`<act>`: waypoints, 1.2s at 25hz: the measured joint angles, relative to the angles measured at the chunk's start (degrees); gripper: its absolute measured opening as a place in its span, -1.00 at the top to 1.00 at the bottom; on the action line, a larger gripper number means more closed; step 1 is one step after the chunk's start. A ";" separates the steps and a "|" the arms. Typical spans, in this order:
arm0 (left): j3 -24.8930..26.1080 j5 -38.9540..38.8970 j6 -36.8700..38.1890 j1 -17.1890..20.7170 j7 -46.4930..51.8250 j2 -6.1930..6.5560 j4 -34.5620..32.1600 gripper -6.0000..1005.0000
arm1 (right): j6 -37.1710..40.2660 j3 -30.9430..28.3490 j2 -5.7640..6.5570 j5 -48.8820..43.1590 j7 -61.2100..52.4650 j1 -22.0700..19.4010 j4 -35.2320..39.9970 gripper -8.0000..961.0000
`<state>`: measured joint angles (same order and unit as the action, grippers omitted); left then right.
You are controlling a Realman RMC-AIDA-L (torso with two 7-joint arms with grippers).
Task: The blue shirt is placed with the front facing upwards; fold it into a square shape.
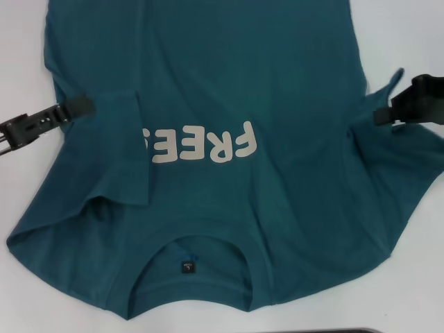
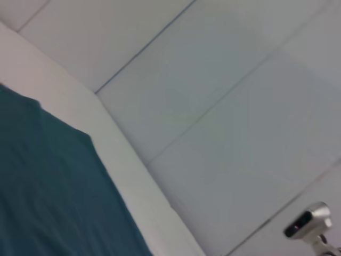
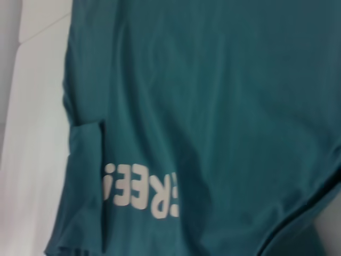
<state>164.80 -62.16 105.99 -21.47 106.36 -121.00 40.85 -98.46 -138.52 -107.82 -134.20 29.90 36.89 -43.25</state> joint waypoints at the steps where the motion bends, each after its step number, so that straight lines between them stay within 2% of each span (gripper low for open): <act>1: 0.00 -0.01 -0.30 0.11 0.34 0.02 0.13 -0.32 | -0.11 0.00 -0.28 0.14 0.01 0.20 0.07 0.95; 11: 0.00 -0.67 -3.77 1.59 3.66 0.06 2.46 -0.32 | 1.07 -0.38 -1.98 1.80 0.28 1.73 4.00 0.95; 18: -0.01 -2.62 -3.87 2.07 3.99 0.23 2.48 -0.32 | 4.68 -0.50 -2.24 7.62 0.33 1.37 9.29 0.95; 24: -0.01 -3.55 -4.27 2.29 4.35 0.42 2.48 -0.32 | 9.65 -0.61 -2.64 13.82 0.35 -0.60 15.72 0.94; 30: -0.01 -4.53 -4.80 2.36 4.37 0.41 2.48 -0.32 | 12.19 -0.62 -2.74 17.49 0.33 -2.03 18.12 0.94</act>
<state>164.79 -66.68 101.19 -19.11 110.74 -120.58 43.33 -86.27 -139.13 -110.57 -116.72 30.23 34.87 -25.13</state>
